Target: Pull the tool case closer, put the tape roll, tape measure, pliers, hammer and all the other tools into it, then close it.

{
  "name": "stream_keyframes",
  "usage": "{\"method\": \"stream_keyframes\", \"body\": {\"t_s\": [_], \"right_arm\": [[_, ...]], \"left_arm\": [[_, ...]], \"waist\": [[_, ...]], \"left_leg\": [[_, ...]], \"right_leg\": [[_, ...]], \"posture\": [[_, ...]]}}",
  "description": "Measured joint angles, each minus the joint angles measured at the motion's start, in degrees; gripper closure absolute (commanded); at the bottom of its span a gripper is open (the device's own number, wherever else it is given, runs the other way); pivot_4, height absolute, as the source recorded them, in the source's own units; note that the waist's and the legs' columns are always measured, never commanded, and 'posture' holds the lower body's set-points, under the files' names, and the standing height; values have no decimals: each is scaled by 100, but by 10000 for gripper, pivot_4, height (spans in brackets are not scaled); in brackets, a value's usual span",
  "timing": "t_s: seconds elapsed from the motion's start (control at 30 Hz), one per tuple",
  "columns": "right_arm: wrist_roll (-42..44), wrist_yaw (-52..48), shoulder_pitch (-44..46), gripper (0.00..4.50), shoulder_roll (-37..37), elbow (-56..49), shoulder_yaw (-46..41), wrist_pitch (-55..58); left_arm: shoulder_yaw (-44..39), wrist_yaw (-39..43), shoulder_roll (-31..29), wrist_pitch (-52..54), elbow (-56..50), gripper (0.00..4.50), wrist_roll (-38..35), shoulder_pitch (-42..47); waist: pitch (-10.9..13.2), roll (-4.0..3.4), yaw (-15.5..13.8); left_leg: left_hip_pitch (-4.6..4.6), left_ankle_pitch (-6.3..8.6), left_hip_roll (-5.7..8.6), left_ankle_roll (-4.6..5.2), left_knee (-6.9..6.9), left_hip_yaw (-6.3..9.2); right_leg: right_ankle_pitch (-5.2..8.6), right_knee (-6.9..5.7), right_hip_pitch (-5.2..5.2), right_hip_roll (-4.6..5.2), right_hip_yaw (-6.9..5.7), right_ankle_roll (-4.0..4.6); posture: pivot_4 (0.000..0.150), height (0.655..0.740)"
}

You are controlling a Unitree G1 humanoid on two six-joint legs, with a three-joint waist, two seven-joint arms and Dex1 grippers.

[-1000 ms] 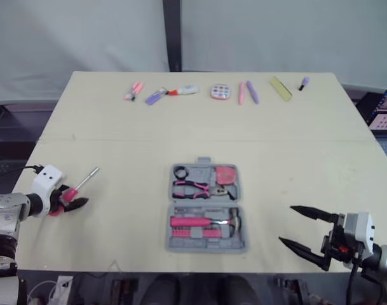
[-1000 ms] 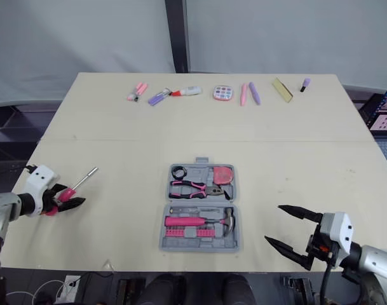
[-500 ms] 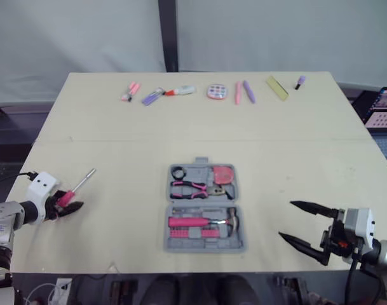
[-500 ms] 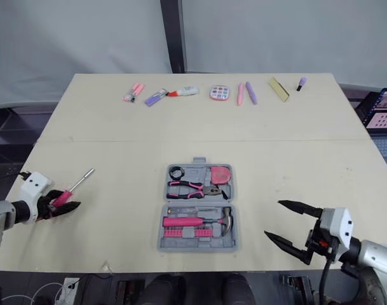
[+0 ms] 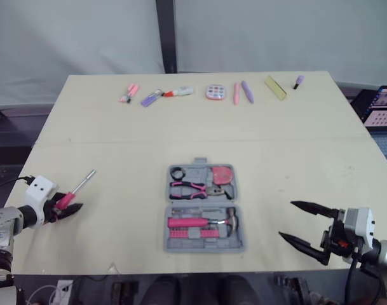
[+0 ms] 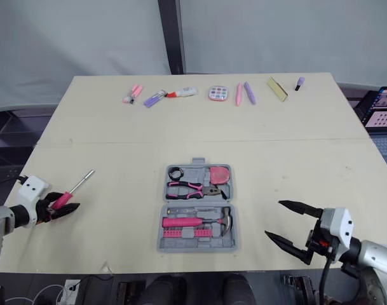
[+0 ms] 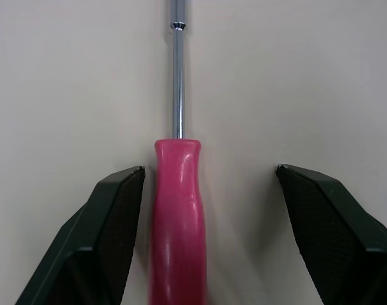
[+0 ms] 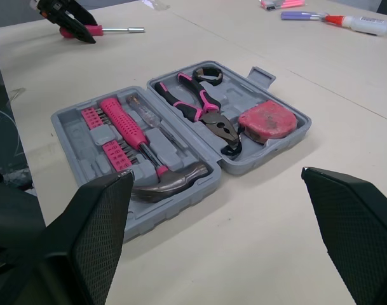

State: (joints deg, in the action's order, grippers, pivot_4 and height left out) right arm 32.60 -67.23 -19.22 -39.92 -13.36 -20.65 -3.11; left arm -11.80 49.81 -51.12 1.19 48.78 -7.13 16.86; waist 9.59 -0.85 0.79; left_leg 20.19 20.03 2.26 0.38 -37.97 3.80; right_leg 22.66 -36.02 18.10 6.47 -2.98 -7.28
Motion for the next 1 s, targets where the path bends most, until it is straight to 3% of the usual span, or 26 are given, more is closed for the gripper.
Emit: {"method": "stream_keyframes", "body": {"t_s": [0.07,0.17,0.23,0.47,0.6,0.77,1.0], "right_arm": [[0,0,12,0,0,1,0,0],[-1,0,37,0,0,3,0,0],[-1,0,31,0,0,7,0,0],[-31,0,21,0,0,10,0,0],[-44,-4,25,0,0,54,0,-2],[-37,-126,234,0,-3,258,3,-47],[-58,-246,454,0,-2,440,71,-56]], "left_arm": [[-23,41,58,-28,33,17524,-39,-1],[-11,90,113,-98,71,32820,-65,-2],[-13,84,112,-124,115,39090,-65,3],[-11,86,112,-173,129,38994,-65,39],[3,436,48,36,-447,38994,-139,-199],[222,1188,-44,815,-2181,38994,-389,-615],[470,1493,-161,2052,-4346,38994,-801,-656]], "waist": [[-5,-8,-7],[-12,-20,-20],[-14,-23,-17],[-18,-29,-13],[-14,-23,-18],[-7,6,-76],[-7,8,-70]], "left_leg": [[0,0,1,0,0,0],[-1,-1,-1,-1,-1,0],[-2,-1,-2,-2,-1,-1],[-2,-1,-2,-2,-1,-3],[3,-1,0,-1,-1,-2],[36,0,4,1,-21,12],[56,0,5,1,-23,19]], "right_leg": [[0,-1,0,1,0,0],[0,-2,-1,0,0,0],[0,-2,0,-2,0,0],[0,-2,0,-2,1,0],[0,-1,1,0,3,0],[0,1,20,9,25,0],[0,5,30,4,31,1]], "posture": [[1500,7400],[1500,7400],[1500,7400],[1500,7400],[1500,7400],[1500,7400],[1500,7400]]}}
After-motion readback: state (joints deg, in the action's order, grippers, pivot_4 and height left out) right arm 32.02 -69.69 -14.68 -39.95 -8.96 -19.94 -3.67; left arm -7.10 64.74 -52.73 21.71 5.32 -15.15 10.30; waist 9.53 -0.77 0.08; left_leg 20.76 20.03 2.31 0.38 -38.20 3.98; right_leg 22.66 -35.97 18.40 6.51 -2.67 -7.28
